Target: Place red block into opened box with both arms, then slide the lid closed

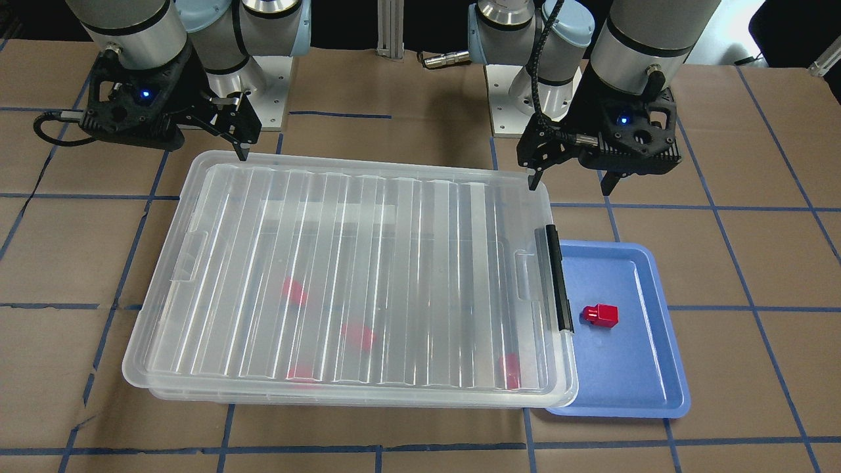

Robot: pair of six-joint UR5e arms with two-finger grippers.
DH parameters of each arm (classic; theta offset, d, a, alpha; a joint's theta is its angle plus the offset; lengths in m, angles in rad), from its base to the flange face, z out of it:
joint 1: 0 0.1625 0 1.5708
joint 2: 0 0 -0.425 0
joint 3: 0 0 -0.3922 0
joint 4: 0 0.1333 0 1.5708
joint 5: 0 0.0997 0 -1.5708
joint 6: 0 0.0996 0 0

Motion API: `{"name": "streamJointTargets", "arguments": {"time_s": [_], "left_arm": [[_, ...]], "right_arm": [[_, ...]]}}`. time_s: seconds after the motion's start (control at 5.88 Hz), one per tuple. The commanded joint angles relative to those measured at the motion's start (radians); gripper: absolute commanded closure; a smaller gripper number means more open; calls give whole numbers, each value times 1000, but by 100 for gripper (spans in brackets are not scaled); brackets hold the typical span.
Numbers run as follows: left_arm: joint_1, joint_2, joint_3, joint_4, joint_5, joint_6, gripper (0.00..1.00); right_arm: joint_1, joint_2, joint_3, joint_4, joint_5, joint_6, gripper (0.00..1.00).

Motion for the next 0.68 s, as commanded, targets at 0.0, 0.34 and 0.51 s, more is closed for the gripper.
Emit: {"name": "streamJointTargets", "arguments": {"time_s": [0.0,0.34,0.51], "left_arm": [[-1,0,0,0,1,0,2],[1,0,0,0,0,0,2],[1,0,0,0,0,0,2]], "right_arm": [[-18,15,10,-83,-1,-11,0],[-166,51,17,-106,2,-156,0],[-214,84,23,-118,-1,-226,0]]}}
